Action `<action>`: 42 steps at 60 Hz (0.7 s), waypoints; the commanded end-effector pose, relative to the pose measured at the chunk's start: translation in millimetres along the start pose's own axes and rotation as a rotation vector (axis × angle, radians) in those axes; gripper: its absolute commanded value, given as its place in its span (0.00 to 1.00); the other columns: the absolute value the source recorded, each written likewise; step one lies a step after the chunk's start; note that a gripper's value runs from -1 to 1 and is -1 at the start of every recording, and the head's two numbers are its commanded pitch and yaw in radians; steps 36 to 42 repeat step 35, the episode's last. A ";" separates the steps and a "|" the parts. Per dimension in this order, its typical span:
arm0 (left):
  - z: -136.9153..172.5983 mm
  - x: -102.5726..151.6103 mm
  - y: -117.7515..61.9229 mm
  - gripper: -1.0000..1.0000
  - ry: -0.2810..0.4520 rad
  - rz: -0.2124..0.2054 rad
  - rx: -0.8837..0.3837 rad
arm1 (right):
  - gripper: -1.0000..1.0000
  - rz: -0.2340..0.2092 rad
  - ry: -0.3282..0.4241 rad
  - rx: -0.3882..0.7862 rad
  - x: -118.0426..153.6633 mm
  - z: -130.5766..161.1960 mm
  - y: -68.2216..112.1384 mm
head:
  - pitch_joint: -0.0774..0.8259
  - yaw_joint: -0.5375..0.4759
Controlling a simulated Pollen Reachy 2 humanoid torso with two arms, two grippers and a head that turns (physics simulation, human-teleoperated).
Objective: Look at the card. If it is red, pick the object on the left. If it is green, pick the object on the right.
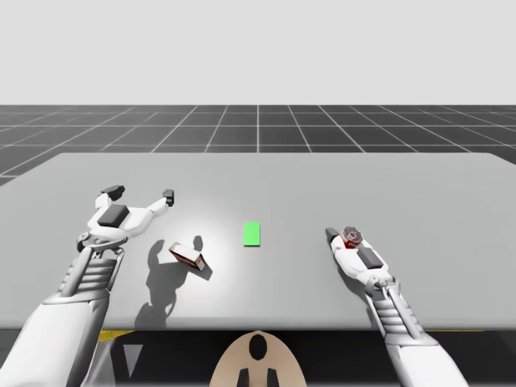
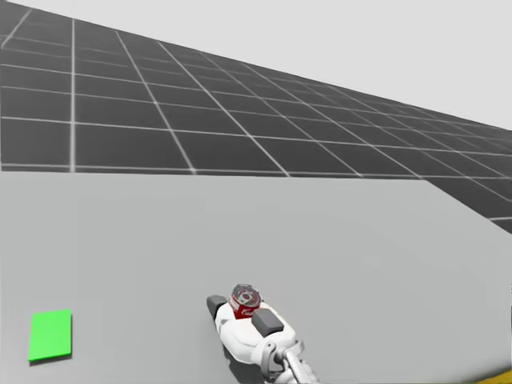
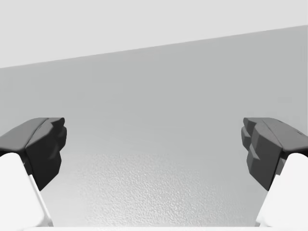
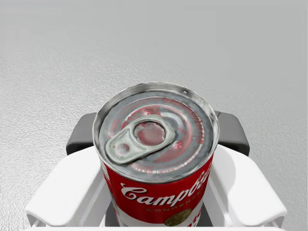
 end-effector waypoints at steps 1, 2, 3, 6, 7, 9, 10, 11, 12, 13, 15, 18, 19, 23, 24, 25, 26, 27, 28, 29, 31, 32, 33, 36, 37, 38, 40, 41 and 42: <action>-0.3 -0.4 0.2 0.00 0.000 -0.001 0.000 | 1.00 -0.017 0.029 -0.011 -6.7 1.9 4.8 | 0.41 0.06; -0.3 -0.4 0.3 0.00 0.000 -0.001 0.000 | 1.00 -0.015 0.020 -0.006 -2.6 3.6 5.8 | 0.40 0.06; -0.4 -0.4 0.3 0.00 0.000 -0.001 0.000 | 1.00 -0.014 0.016 -0.005 -0.8 4.2 6.2 | 0.40 0.06; -0.4 -0.3 0.4 0.00 0.000 0.000 0.001 | 1.00 -0.014 -0.008 0.005 10.7 8.2 8.3 | 0.39 0.06; -0.4 -0.3 0.4 0.00 0.000 0.000 0.001 | 1.00 -0.016 -0.015 0.007 14.1 9.2 8.6 | 0.39 0.06; -0.3 -0.1 0.4 0.00 -0.001 0.000 0.002 | 1.00 -0.016 -0.041 0.011 25.0 12.0 9.7 | 0.39 0.06; -0.4 -0.2 0.5 0.00 -0.001 0.001 0.002 | 1.00 -0.016 -0.068 0.014 36.5 14.9 10.7 | 0.39 0.06; -0.4 -0.2 0.5 0.00 -0.001 0.001 0.002 | 1.00 -0.015 -0.078 0.015 40.6 15.9 11.1 | 0.39 0.06; -0.4 -0.2 0.4 0.00 -0.001 0.001 0.002 | 1.00 -0.015 -0.089 0.013 44.6 16.9 11.6 | 0.38 0.06; -0.5 -0.3 0.5 0.00 -0.001 0.001 0.002 | 1.00 -0.017 -0.119 0.013 56.3 20.2 13.3 | 0.38 0.06; -0.4 -0.3 0.6 0.00 -0.001 0.001 0.002 | 1.00 -0.016 -0.141 0.012 64.2 22.7 14.7 | 0.38 0.06; -0.5 -0.2 0.8 0.00 -0.001 0.002 0.003 | 1.00 -0.012 -0.206 0.008 84.4 28.8 18.9 | 0.37 0.07; -0.5 -0.1 0.9 0.00 -0.001 0.002 0.003 | 1.00 -0.010 -0.219 0.007 88.5 30.2 19.6 | 0.37 0.07; -0.4 0.1 1.4 0.00 -0.001 0.005 0.004 | 1.00 -0.004 -0.319 0.005 120.5 42.5 26.1 | 0.37 0.07; -0.5 0.1 1.5 0.00 -0.002 0.005 0.004 | 1.00 -0.003 -0.331 0.005 124.4 44.3 26.8 | 0.36 0.07; -0.4 0.3 1.7 0.00 -0.002 0.006 0.004 | 1.00 -0.003 -0.354 0.004 131.8 47.8 28.1 | 0.36 0.07; -0.4 0.4 1.8 0.00 -0.002 0.007 0.005 | 1.00 0.001 -0.378 0.003 138.9 51.0 29.4 | 0.36 0.07; -0.4 0.4 1.9 0.00 -0.003 0.007 0.005 | 1.00 0.006 -0.390 0.002 142.1 52.6 30.1 | 0.36 0.07; -0.4 0.4 2.1 0.00 -0.003 0.007 0.005 | 1.00 0.010 -0.400 0.001 145.2 54.2 30.7 | 0.36 0.07; -0.4 0.6 2.3 0.00 -0.004 0.009 0.005 | 1.00 0.019 -0.435 -0.004 154.6 58.8 32.4 | 0.36 0.07; -0.4 0.7 2.5 0.00 -0.004 0.009 0.005 | 1.00 0.032 -0.466 -0.011 160.5 61.5 33.4 | 0.36 0.07; -0.4 0.8 2.7 0.00 -0.004 0.010 0.005 | 1.00 0.049 -0.499 -0.022 166.1 64.2 34.3 | 0.36 0.06; -0.4 0.8 2.7 0.00 -0.004 0.010 0.006 | 1.00 0.060 -0.527 -0.029 171.9 67.0 35.2 | 0.36 0.06; -0.4 0.9 2.9 0.00 -0.004 0.011 0.006 | 1.00 0.064 -0.554 -0.033 177.9 70.1 36.0 | 0.36 0.06; -0.4 0.9 2.9 0.00 -0.004 0.011 0.006 | 1.00 0.064 -0.554 -0.033 177.9 70.1 36.0 | 0.36 0.06; -0.4 0.9 2.9 0.00 -0.004 0.011 0.006 | 1.00 0.064 -0.554 -0.033 177.9 70.1 36.0 | 0.36 0.06; -0.4 0.9 2.9 0.00 -0.004 0.011 0.006 | 1.00 0.064 -0.554 -0.033 177.9 70.1 36.0 | 0.36 0.06; -0.4 0.9 2.9 0.00 -0.004 0.011 0.006 | 1.00 0.064 -0.554 -0.033 177.9 70.1 36.0 | 0.36 0.06; -0.4 0.9 2.9 0.00 -0.004 0.011 0.006 | 1.00 0.064 -0.554 -0.033 177.9 70.1 36.0 | 0.36 0.06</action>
